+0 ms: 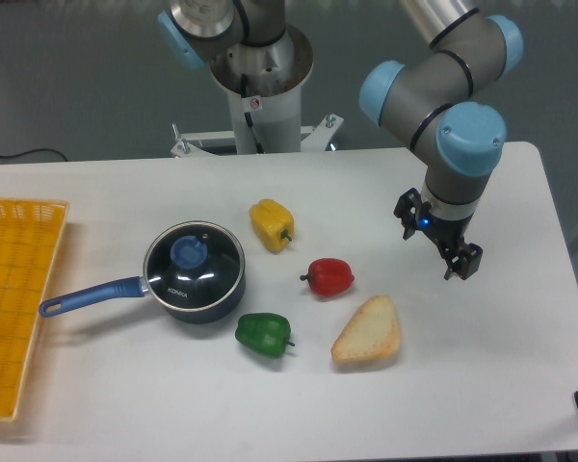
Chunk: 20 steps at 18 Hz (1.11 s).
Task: Open the lid
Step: 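Move the gripper over the peppers toward the saucepan lid knob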
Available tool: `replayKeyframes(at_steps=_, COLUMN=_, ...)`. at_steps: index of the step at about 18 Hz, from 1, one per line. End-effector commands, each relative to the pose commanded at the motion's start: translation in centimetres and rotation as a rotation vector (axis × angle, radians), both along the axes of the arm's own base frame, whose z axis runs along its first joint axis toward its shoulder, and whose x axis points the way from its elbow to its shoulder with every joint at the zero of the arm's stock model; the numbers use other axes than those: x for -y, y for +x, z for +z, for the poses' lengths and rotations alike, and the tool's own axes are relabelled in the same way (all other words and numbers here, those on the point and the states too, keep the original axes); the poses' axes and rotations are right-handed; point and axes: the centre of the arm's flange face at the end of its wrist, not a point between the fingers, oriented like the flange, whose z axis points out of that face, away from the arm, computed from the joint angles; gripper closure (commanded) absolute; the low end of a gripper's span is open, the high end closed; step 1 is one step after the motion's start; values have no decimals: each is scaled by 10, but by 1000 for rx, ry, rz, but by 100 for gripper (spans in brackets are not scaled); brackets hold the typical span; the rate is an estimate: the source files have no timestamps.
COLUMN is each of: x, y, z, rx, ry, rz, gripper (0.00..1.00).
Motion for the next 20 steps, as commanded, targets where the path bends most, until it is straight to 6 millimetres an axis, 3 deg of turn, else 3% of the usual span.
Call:
replayKeyframes(at_steps=1, x=-1, y=7, z=-7, rx=12, ry=-4, rz=-6, gripper=0)
replayKeyframes(at_steps=10, x=-18, y=59, z=28, rx=-24, ry=16, rz=-29, gripper=0)
replayKeyframes(at_steps=20, x=-63, y=133, z=43, rx=-37, ry=28, rz=-95, gripper=0)
